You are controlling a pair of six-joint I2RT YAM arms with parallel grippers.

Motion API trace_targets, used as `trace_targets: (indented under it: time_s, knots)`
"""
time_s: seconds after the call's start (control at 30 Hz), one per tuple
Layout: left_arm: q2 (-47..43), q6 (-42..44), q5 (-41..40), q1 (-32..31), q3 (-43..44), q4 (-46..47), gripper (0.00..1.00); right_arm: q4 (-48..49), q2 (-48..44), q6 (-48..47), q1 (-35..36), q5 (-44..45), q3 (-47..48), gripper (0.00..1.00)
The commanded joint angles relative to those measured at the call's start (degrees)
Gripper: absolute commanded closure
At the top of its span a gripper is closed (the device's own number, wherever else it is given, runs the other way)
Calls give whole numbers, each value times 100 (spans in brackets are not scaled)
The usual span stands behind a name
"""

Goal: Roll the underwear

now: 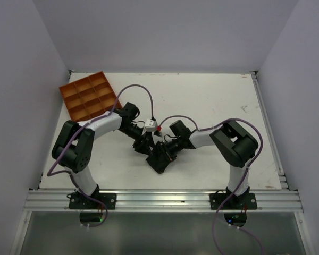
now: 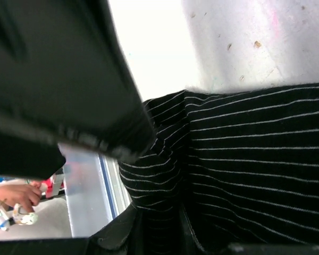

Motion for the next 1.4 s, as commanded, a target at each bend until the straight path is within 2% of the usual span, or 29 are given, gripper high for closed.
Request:
trace_targets:
  time_s: [0.0,0.2,0.3,0.4,0.43,0.5,0.6,0.73,1.07,1.23,1.37]
  knots:
    - [85,267,272,-141,-93,-245,43,-747,294,-321,18,863,71,77]
    - [383,171,175,-353,-155,-219,43,-949,250,-356,18,1013,194,76]
    - [550,232,132,-414,-76,-298,46,-1002,224,-347,18,1057,212,76]
    - [691,355,87,-432,64,-483,55,-1081,215,-347,18,1100,264,76]
    - [726,329,79,-423,99,-483,63,-1168,198,-373,18,1127,282,76]
    - [945,337,-35,-432,327,-596,72,-1283,110,-399,18,1345,308,75]
    - [1218,443,-71,-423,547,-887,78,-1362,-39,-347,9,1557,326,70]
    - [1482,522,-53,-432,890,-1194,93,-1415,-276,-137,18,1960,274,66]
    - [1772,320,-291,-432,996,-1265,97,-1407,-1260,470,18,2691,-69,54]
    - [1808,259,-282,-449,961,-1230,97,-1143,-1779,1093,26,3112,-490,51]
    - [1650,48,-334,-441,795,-941,97,-1283,-1999,1340,18,3368,-579,48]
